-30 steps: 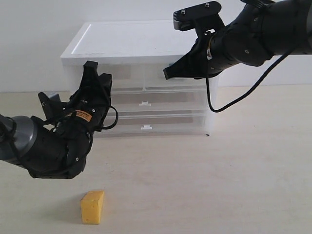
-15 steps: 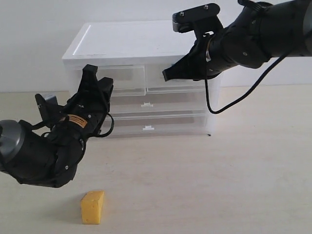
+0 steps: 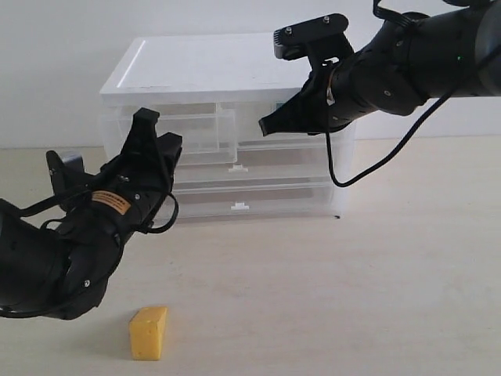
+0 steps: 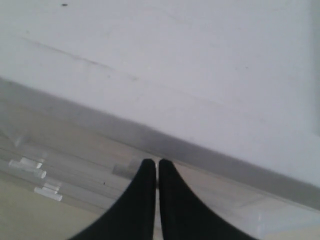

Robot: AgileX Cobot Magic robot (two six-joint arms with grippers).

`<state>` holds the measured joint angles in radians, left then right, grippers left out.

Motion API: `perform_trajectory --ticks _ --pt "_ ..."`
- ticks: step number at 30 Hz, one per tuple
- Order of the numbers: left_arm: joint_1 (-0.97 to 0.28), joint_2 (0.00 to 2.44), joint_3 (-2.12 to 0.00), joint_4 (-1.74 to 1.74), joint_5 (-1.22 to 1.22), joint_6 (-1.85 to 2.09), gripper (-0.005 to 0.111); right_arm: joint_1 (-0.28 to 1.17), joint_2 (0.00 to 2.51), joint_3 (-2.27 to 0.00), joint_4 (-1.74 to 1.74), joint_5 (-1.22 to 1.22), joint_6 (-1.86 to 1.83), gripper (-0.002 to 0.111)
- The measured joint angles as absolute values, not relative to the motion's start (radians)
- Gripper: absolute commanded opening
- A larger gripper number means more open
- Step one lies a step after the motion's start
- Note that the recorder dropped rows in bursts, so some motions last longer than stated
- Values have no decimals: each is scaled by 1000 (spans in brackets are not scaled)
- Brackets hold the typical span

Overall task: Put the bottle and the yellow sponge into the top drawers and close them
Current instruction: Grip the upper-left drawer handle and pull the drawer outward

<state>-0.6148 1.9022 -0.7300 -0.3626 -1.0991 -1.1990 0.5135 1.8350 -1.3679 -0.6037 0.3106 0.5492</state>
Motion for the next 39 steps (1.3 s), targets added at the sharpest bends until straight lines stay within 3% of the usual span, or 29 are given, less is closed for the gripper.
perform_trajectory --ticks 39 --pt "-726 1782 -535 -418 -1144 -1193 4 514 1838 -1370 -604 317 544 0"
